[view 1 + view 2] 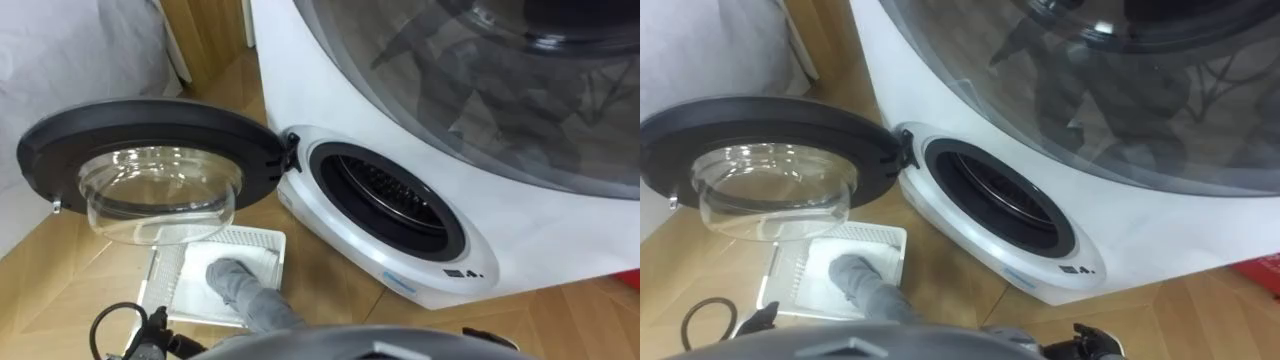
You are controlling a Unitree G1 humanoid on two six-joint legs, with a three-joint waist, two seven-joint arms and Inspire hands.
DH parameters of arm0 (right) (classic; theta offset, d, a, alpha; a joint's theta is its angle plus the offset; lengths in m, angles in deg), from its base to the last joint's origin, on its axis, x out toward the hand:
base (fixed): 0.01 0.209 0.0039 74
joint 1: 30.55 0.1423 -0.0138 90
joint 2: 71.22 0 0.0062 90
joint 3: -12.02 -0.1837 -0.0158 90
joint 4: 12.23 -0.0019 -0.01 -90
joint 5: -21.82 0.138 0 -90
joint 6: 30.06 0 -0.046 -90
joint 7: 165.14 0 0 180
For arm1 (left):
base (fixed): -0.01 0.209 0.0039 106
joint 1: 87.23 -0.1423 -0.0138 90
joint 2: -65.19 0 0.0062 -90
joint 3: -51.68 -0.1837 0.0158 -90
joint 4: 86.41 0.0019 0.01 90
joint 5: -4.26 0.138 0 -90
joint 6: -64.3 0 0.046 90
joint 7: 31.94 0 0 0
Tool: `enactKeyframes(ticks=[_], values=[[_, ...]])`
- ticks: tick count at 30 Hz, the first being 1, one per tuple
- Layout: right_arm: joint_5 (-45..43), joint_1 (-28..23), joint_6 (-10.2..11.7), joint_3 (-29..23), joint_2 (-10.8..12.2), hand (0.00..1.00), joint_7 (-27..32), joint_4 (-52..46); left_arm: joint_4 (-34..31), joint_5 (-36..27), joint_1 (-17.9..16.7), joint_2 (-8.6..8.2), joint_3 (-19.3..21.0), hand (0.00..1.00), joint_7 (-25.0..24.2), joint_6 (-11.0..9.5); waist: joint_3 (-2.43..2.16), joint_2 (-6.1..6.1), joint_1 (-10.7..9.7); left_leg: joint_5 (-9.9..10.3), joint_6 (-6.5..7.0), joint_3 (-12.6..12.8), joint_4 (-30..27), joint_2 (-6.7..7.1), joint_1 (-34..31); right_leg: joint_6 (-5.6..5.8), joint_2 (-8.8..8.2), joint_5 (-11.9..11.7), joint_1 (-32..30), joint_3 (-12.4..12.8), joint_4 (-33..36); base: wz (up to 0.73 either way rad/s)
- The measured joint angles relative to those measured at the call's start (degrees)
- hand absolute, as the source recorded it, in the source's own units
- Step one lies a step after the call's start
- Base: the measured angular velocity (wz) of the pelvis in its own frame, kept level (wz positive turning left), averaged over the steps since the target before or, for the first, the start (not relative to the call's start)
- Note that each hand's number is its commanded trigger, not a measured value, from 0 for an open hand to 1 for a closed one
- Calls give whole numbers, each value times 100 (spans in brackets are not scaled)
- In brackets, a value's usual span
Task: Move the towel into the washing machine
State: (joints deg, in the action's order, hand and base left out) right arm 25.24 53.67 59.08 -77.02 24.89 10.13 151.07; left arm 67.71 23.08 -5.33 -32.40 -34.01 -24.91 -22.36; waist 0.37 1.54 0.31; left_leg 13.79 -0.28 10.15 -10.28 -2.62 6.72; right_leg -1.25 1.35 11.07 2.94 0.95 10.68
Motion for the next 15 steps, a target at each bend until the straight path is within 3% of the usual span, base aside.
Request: enactKeyframes(ticks=[10, 15], values=[[-47, 49, 48, 0, -54, 0, -192, -7, 2, 5, 64, -2, 12, 0, -25, -193, -10, -11, 31, 3, -4, 42, 94, -5, -4, 1, 17, -5, -193, 46, 114, -10], [-48, 67, 107, 1, -53, 0, -170, -7, 2, 0, 141, -6, 0, 0, -23, -406, -24, 17, 24, 2, -3, 61, 82, 8, -31, 2, -4, -6, -227, 22, 94, -7]])
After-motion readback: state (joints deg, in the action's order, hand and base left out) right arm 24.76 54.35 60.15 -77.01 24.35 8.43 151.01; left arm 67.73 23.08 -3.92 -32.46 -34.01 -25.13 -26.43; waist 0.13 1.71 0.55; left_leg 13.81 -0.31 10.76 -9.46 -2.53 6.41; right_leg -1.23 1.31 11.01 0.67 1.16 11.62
